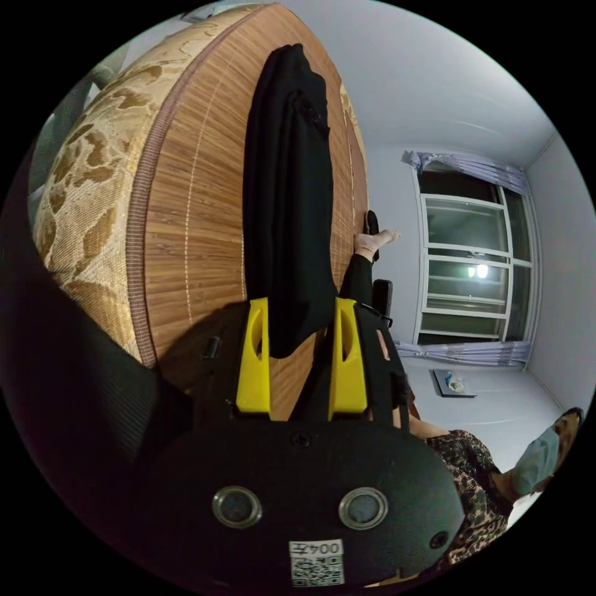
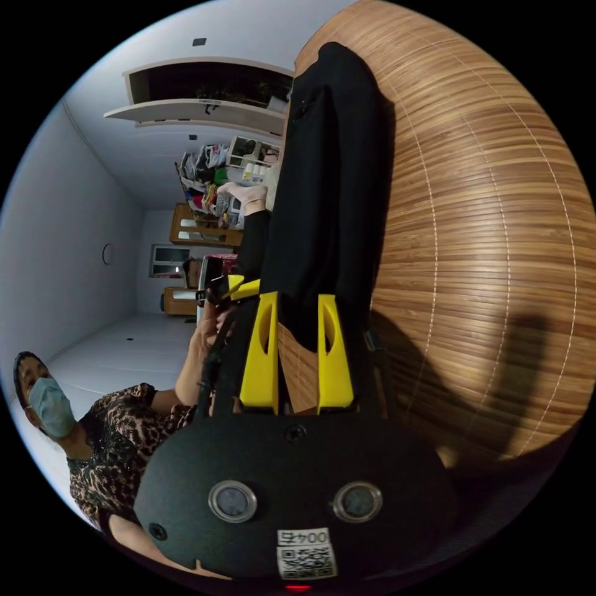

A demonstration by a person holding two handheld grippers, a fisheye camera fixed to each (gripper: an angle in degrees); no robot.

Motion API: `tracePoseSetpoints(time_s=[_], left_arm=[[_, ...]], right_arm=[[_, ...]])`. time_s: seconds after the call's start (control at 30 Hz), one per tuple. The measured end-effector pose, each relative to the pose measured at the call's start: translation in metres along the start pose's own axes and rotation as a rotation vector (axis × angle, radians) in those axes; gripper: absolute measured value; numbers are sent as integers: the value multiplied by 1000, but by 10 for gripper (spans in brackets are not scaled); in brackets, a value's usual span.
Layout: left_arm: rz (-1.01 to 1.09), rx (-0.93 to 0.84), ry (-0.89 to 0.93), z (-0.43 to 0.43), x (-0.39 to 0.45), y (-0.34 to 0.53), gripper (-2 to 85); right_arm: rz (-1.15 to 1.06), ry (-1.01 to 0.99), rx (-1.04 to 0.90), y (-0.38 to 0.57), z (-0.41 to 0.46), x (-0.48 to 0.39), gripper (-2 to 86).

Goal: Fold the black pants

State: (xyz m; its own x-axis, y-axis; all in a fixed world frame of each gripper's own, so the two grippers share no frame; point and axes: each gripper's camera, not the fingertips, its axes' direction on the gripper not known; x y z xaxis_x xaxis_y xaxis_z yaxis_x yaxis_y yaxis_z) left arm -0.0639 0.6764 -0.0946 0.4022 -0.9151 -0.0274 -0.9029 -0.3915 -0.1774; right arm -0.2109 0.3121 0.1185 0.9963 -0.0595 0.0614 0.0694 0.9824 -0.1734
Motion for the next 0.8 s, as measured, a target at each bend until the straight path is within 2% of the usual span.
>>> tracePoseSetpoints(time_s=[0.17, 0.3, 0.53, 0.67, 0.8], left_arm=[[25, -26, 83, 8, -11, 9, 146], [34, -17, 94, 11, -19, 18, 148], [63, -40, 138, 27, -32, 29, 152], [72, -62, 143, 38, -38, 34, 152], [112, -108, 137, 56, -38, 41, 149]], right_arm=[[-20, -18, -12, 2, -6, -1, 70], [-21, -157, 37, 6, -20, 4, 60], [141, -433, 89, 20, -19, 52, 56], [183, -479, 118, 29, -14, 61, 56], [171, -428, 117, 32, -12, 53, 58]])
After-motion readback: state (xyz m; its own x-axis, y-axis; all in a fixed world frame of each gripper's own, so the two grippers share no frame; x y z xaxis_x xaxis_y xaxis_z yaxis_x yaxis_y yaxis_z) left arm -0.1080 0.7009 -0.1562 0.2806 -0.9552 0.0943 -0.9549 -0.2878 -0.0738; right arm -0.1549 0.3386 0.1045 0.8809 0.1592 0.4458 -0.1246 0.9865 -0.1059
